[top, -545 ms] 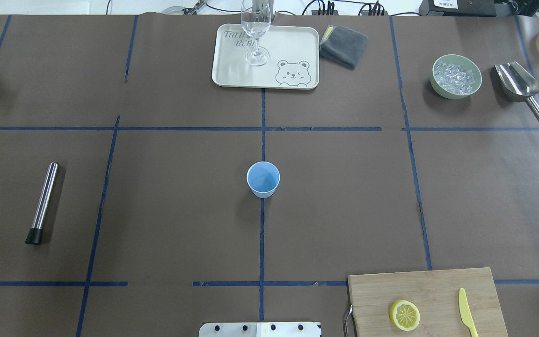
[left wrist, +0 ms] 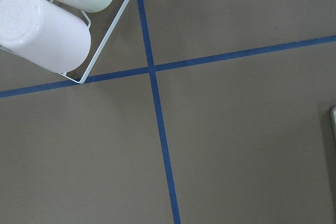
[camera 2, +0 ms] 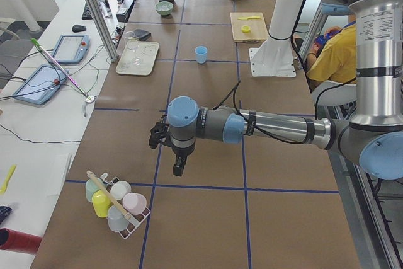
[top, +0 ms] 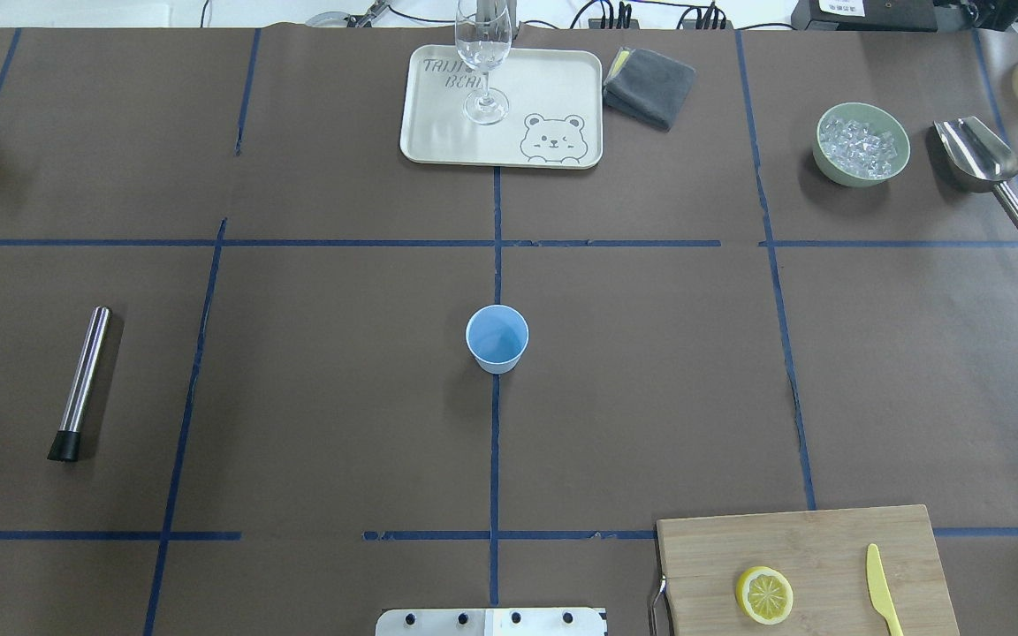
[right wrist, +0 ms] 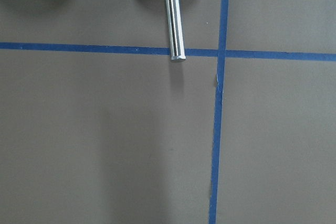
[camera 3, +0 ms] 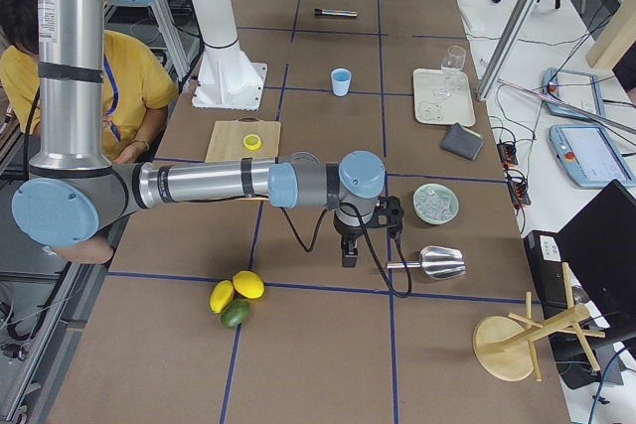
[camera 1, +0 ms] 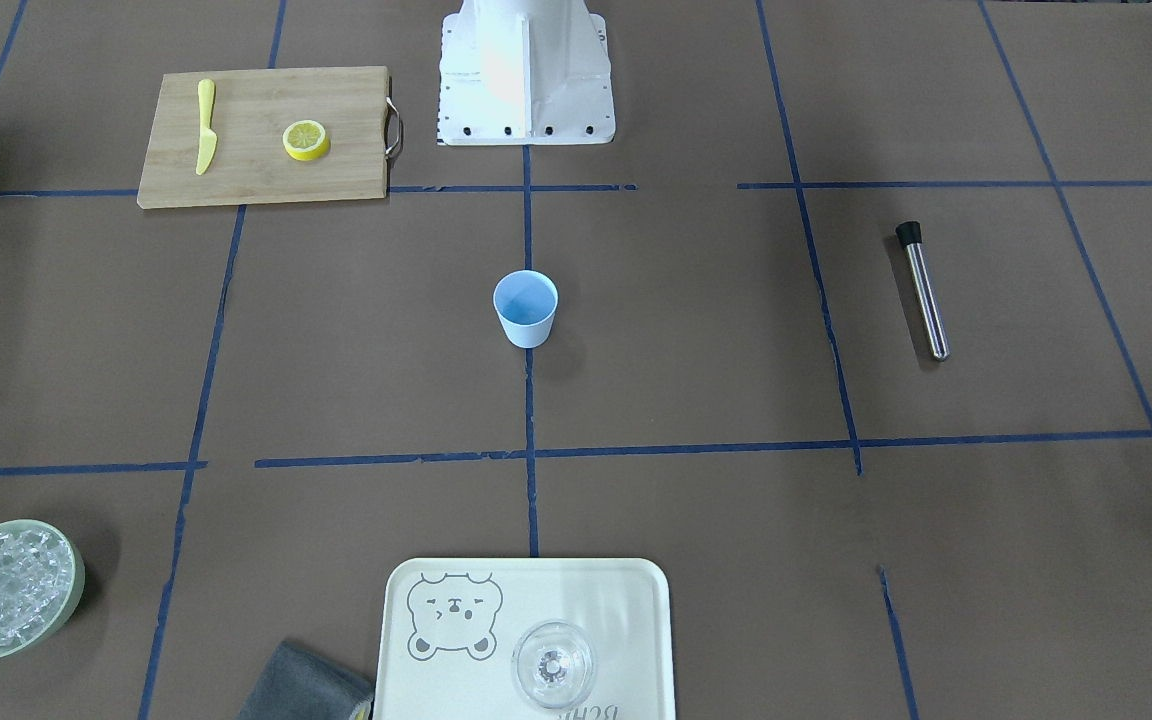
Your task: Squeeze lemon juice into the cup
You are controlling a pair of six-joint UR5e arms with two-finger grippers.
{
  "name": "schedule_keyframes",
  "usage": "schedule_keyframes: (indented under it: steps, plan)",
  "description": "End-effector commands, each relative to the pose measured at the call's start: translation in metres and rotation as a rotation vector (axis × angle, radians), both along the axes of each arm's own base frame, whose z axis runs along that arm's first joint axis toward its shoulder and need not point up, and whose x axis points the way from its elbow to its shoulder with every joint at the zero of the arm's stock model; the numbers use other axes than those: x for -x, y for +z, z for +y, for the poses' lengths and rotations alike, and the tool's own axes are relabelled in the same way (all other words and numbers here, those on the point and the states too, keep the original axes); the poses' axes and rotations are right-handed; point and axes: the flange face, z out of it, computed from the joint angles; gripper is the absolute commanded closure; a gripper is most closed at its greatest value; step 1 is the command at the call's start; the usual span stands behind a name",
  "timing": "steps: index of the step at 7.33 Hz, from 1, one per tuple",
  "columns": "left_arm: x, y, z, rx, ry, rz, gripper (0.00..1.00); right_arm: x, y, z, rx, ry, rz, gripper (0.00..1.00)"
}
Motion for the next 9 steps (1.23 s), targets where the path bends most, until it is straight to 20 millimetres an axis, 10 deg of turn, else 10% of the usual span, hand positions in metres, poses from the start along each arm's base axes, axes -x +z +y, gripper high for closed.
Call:
schedule_keyframes:
  steps: [1, 5, 9]
  plan:
    - [-0.003, 0.0, 0.001, -0.02, 0.003, 0.01, 0.0, 0.003, -0.002, -0.001, -0.005, -0.007, -0.003, 0.0]
    - [-0.01, -0.004, 0.002, -0.039, 0.025, 0.104, 0.0, 0.023, -0.014, -0.001, -0.075, -0.017, -0.022, 0.0]
    - [-0.011, -0.009, 0.003, -0.109, 0.031, 0.111, 0.0, 0.117, -0.063, 0.073, -0.115, 0.033, -0.154, 0.0]
